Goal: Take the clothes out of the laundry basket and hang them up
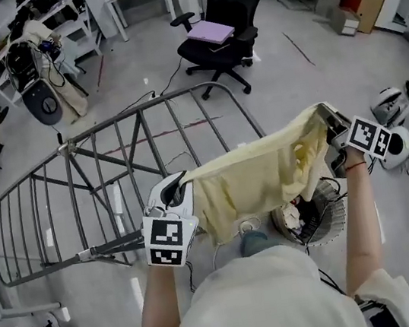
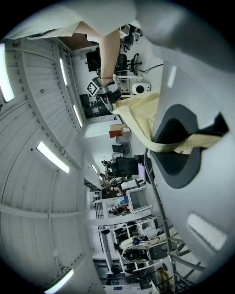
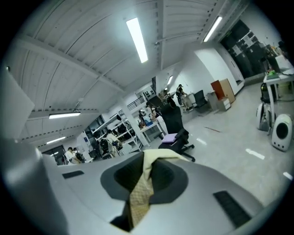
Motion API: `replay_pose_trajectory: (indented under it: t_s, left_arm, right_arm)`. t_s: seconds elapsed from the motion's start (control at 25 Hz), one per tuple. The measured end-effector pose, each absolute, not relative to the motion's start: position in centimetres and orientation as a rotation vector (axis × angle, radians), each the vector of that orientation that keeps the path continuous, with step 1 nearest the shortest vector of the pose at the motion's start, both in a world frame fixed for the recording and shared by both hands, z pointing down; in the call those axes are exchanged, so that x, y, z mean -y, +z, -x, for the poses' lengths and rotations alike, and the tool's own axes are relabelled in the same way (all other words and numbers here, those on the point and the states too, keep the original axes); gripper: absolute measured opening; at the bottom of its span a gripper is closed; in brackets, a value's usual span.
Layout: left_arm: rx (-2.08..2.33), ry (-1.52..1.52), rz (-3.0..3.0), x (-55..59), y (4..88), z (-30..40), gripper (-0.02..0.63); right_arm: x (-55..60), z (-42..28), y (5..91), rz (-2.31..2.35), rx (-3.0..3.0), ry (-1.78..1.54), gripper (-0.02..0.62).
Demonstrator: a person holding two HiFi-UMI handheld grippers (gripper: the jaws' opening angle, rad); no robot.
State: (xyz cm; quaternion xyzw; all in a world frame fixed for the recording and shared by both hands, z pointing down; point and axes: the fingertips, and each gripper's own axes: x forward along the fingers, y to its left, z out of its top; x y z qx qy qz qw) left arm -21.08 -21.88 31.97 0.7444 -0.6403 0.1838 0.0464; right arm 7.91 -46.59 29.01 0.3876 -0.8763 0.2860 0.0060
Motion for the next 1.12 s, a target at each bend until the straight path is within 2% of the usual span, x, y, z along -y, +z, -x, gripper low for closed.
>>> replay_pose_trajectory:
  t_s: [0.28, 0.6, 0.88, 1.12]
  left_arm:
    - [2.019, 0.575, -2.139, 26.6, 32.5, 22.2, 0.015]
    - [2.115, 0.532, -1.939, 29.0, 33.5, 25.0, 0.015]
    - [2.189, 0.458, -1.730, 30.5, 34.7, 28.1, 0.015]
    - [2.237, 0.436, -1.495, 28.4, 36.3, 32.2, 0.015]
  right_arm:
    - [58.1, 1.7, 27.5, -0.979, 2.779, 0.759, 0.037]
    - [65.0, 16.8, 29.1, -0.645, 2.743, 0.567, 0.035]
    - [67.4, 30.2, 32.4, -0.413, 2.651, 0.537, 0.032]
    - [64.1, 41.5, 33.6, -0.194, 2.596, 0.458, 0.032]
